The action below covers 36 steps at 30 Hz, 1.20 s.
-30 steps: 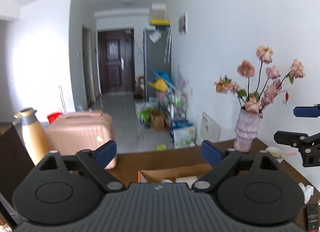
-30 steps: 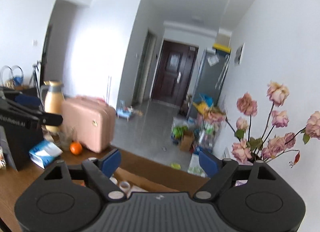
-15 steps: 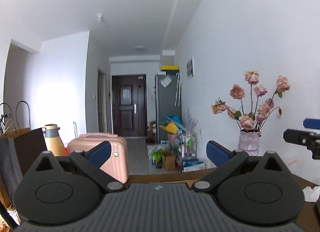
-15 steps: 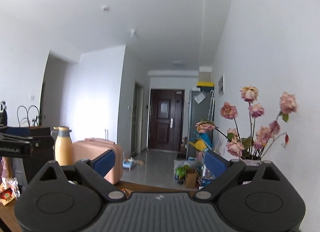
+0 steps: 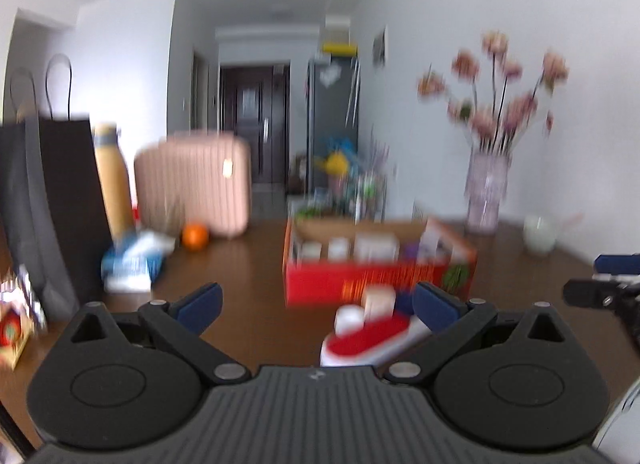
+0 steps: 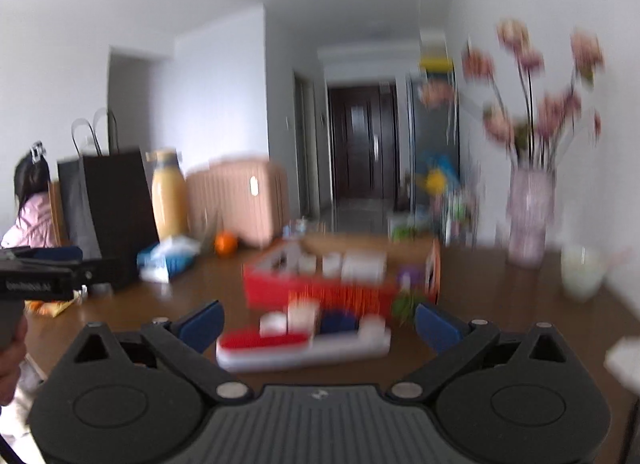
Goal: Organize rigid objects
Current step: 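Withdraw both tools from the box back toward the remaining items, then grasp a white bottle cap with the left tool while the right tool grasps the white round lid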
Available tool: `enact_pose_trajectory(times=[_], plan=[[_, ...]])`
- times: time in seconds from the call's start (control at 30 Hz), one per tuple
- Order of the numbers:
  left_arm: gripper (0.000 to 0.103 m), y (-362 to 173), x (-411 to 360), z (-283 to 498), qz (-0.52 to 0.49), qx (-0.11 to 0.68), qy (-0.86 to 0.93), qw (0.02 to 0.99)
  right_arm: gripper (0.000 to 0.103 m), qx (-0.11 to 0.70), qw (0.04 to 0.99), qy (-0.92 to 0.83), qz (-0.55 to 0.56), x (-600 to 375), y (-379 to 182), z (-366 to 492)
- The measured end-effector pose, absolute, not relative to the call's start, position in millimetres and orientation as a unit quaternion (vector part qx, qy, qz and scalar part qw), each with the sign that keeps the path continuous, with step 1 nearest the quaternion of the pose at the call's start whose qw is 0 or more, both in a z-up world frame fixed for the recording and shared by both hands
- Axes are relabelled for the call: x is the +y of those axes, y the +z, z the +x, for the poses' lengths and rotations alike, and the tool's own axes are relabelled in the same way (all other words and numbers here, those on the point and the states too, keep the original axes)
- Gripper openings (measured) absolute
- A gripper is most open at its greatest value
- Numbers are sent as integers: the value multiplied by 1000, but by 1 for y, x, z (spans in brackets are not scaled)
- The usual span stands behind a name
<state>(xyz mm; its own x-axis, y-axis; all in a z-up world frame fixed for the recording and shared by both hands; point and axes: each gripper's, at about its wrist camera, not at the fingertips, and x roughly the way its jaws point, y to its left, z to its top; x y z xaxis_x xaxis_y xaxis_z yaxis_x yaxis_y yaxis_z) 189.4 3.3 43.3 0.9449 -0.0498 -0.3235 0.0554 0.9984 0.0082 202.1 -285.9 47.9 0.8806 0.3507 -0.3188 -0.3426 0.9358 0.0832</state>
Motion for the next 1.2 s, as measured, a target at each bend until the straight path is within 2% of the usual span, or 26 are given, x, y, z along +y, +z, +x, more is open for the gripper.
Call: enact_pose_trajectory(times=[0.33, 0.67, 0.8, 1.07, 1.13, 1.2], plan=[[103, -14, 19, 205, 13, 270, -12, 963, 102, 243, 955, 169, -32, -296, -5, 201], [103, -17, 4, 260, 19, 299, -47, 953, 100, 277, 951, 140, -15, -303, -20, 246], [102, -19, -3, 292, 13, 319, -71, 945, 96, 289, 947, 138, -21, -299, -23, 270], [79, -22, 0, 375, -25, 365, -91, 926, 86, 298, 945, 131, -27, -293, -25, 331], [78, -24, 0, 396, -32, 369, -104, 923, 79, 299, 945, 132, -28, -292, -25, 350], [73, -29, -4, 418, -28, 381, -106, 918, 74, 301, 944, 135, -28, -288, -26, 371]])
